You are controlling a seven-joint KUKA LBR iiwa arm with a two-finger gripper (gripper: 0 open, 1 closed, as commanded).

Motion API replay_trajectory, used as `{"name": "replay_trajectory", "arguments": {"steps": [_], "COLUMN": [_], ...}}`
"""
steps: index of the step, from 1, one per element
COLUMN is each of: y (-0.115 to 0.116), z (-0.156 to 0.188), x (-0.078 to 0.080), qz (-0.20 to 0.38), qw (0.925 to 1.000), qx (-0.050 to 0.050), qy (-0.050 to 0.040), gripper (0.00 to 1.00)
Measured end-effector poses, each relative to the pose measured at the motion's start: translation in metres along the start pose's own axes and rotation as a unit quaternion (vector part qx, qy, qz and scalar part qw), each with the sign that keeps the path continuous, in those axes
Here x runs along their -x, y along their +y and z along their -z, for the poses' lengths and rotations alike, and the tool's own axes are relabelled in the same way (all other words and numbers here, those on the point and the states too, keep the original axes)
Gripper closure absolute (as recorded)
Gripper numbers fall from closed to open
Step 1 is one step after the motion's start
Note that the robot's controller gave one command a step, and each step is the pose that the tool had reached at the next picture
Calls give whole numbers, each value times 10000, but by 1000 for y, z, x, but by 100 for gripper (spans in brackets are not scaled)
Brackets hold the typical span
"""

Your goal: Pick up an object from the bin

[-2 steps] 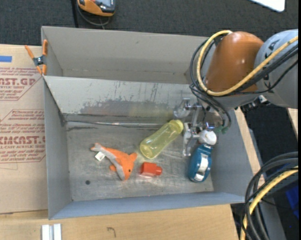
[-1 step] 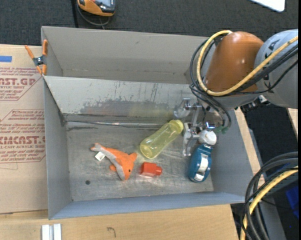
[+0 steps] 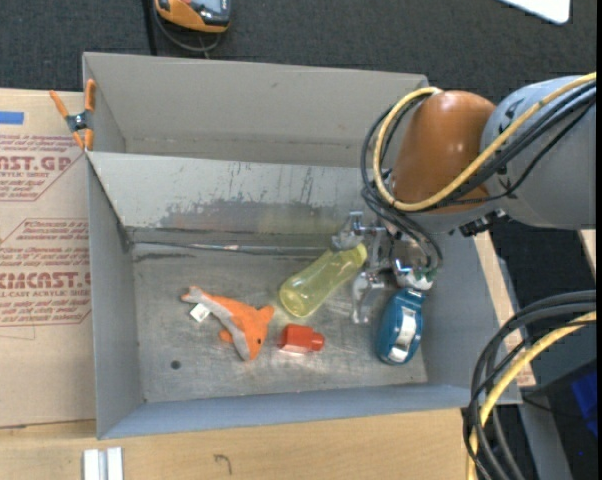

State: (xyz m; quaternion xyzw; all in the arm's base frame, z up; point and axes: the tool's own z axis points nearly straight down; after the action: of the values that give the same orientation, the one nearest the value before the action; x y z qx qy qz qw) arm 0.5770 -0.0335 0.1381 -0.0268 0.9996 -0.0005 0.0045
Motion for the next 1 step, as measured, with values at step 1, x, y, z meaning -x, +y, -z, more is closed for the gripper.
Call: {"name": "replay_trajectory", "arguments": {"steps": [1], "y": [31], "z": [-63], "x": [6], "qz": [-106], "qw": [9999], "qx": [7], "qy": [4], "gripper": [100]}}
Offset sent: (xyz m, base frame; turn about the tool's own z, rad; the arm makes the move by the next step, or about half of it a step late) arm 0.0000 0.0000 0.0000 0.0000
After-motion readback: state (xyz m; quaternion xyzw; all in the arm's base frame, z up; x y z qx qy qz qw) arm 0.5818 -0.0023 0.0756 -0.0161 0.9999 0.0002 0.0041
